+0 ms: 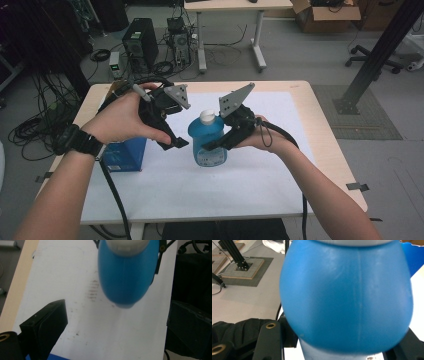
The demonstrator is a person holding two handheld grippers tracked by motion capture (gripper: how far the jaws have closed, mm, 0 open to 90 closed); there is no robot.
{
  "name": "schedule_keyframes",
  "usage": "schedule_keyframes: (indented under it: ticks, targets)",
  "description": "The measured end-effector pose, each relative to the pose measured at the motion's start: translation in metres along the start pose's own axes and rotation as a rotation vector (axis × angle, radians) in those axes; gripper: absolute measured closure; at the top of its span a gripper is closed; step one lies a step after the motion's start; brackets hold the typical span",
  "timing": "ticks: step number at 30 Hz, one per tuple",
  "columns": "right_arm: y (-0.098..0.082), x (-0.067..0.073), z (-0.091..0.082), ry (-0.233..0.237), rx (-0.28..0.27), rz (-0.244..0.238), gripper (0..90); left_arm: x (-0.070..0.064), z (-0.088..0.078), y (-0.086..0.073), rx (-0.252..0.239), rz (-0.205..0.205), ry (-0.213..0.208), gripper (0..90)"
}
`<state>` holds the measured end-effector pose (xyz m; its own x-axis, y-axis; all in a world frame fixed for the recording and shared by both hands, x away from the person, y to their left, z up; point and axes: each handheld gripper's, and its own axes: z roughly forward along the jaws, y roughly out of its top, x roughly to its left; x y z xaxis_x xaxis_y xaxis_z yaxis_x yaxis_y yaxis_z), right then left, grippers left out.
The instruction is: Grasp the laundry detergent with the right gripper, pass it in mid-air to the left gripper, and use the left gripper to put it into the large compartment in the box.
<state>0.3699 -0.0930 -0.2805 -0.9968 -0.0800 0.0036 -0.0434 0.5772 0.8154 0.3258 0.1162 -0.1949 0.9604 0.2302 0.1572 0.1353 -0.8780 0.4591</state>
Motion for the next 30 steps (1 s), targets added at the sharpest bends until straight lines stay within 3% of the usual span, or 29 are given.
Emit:
schedule_keyframes:
  ticks: [15,30]
  targets:
    - [0.009,0.004,0.009,0.008,0.006,-0.024,42.2,-0.004,0.001,0.029,0.017,0.054,-0.011,3.6]
    - [0.008,0.005,0.010,0.009,0.014,-0.023,42.3,-0.006,0.019,0.044,0.066,0.061,-0.039,6.4]
